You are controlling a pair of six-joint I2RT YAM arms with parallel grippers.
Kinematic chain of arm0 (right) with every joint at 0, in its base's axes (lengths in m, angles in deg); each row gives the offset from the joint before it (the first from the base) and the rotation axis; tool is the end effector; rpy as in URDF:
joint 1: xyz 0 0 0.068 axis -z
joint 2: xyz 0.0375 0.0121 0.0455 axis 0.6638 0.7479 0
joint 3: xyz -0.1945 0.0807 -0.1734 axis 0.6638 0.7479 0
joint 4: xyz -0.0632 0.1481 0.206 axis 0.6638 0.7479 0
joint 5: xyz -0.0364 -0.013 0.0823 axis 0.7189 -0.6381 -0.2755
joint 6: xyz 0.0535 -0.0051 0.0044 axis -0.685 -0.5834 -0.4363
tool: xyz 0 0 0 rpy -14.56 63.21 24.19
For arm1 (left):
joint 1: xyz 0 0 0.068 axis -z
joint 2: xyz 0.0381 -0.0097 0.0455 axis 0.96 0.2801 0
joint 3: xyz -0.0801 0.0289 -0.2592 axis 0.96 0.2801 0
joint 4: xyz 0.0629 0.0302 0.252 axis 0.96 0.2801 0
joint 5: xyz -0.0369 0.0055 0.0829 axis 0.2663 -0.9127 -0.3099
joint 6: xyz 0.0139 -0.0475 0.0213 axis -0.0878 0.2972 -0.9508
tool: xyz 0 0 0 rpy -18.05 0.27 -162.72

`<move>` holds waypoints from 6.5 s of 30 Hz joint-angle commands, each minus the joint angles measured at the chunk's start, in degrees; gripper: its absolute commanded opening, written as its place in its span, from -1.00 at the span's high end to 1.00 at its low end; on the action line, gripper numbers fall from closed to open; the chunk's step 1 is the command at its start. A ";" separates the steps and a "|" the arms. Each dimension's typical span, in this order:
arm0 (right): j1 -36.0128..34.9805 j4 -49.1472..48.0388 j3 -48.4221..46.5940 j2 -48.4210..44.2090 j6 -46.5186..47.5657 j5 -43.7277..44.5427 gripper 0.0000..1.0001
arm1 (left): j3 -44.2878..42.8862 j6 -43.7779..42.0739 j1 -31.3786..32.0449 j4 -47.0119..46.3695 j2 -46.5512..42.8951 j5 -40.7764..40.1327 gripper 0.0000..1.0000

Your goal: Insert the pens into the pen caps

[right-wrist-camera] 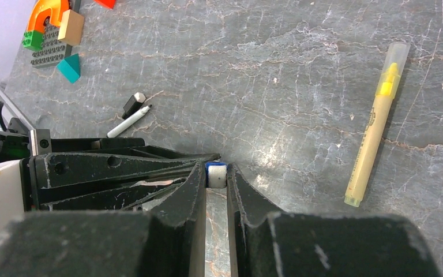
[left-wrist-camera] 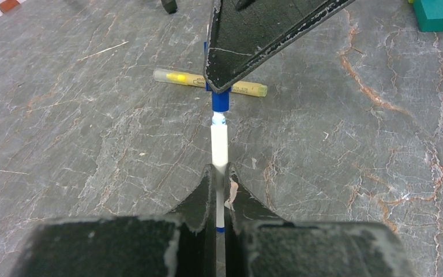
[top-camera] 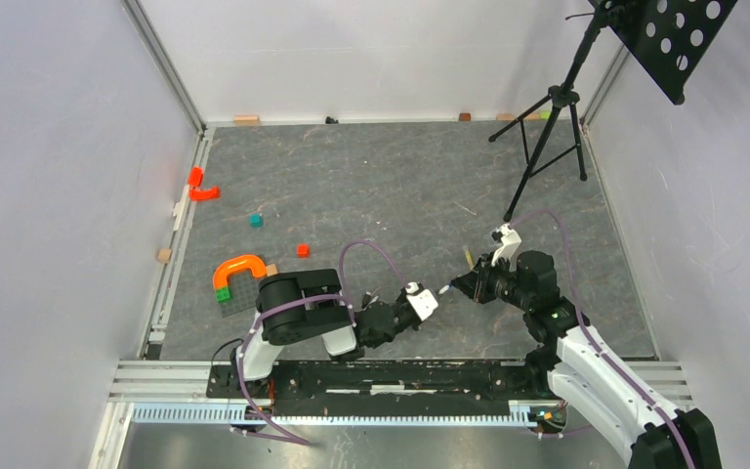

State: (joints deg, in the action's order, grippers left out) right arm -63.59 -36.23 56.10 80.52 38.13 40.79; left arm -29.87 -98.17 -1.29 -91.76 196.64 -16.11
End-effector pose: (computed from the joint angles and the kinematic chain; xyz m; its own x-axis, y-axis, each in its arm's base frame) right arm 0.1427 0.0722 0.1840 -0.6658 0.1812 -0.7238 -0.4040 0.7280 0.5539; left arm 0.1057 -0.3012 0.0991 0.1173 0.1392 -0.9833 0.8237 0.5395 0.1747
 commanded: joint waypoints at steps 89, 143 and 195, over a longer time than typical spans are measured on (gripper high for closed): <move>-18.23 -6.73 6.92 8.25 -7.60 18.68 1.00 | -3.99 2.89 -2.80 -4.24 1.92 3.07 0.96; -18.20 7.67 -7.47 3.32 0.63 24.08 1.00 | -0.77 3.67 -2.84 -0.57 0.10 6.26 -0.25; -19.87 -6.22 -6.94 -0.30 11.10 -18.66 1.00 | -4.22 50.46 -20.22 -4.22 -26.51 61.29 0.95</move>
State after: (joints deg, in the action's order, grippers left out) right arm -81.23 -46.28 46.90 79.89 49.69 33.18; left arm -27.09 -62.48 -19.30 -72.22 168.73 35.83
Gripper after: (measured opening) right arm 0.185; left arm 0.071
